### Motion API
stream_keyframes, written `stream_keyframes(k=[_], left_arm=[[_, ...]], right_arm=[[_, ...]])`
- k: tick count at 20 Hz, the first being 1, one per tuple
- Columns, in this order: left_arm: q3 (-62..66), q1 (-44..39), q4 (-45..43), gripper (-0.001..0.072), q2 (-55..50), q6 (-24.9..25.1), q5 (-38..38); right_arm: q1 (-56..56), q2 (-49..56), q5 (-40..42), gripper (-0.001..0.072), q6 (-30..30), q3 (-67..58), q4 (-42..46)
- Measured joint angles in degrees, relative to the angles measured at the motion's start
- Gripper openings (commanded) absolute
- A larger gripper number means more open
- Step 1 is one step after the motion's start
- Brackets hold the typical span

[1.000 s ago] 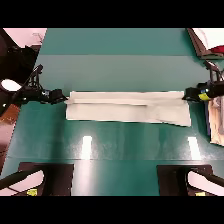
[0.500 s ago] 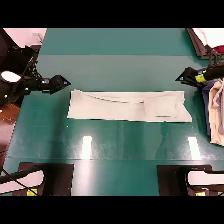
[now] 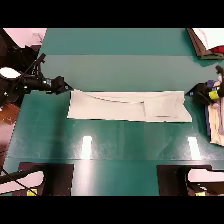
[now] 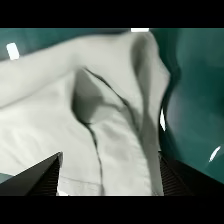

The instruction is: Fold the shirts.

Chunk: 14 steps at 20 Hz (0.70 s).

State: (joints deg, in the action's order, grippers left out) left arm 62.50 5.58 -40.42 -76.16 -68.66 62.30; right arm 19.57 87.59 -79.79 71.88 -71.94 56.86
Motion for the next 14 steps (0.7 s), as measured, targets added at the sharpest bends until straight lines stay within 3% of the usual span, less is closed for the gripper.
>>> stream_keyframes(k=[7,9,12,14], left_arm=[[0.00,-8.85,0.04,0.0024,0.00,0.02,-0.87],[0.00,-11.02,0.04,0.0024,0.00,-0.07,-1.73],[0.00,-12.79,0.09,0.0024,0.00,-0.57,-2.47],[0.00,-13.33,0.07,0.0023,-0.02,-1.40,-2.78]], right_arm=[[2.54,6.78,-1.49,0.0669,-6.40,2.86,-4.37],[2.01,8.20,-2.01,0.0634,-7.96,3.04,-6.86],[0.00,9.22,-1.81,0.0488,-9.66,3.13,-8.13],[-1.75,9.53,-1.38,0.0312,-10.54,3.10,-8.07]])
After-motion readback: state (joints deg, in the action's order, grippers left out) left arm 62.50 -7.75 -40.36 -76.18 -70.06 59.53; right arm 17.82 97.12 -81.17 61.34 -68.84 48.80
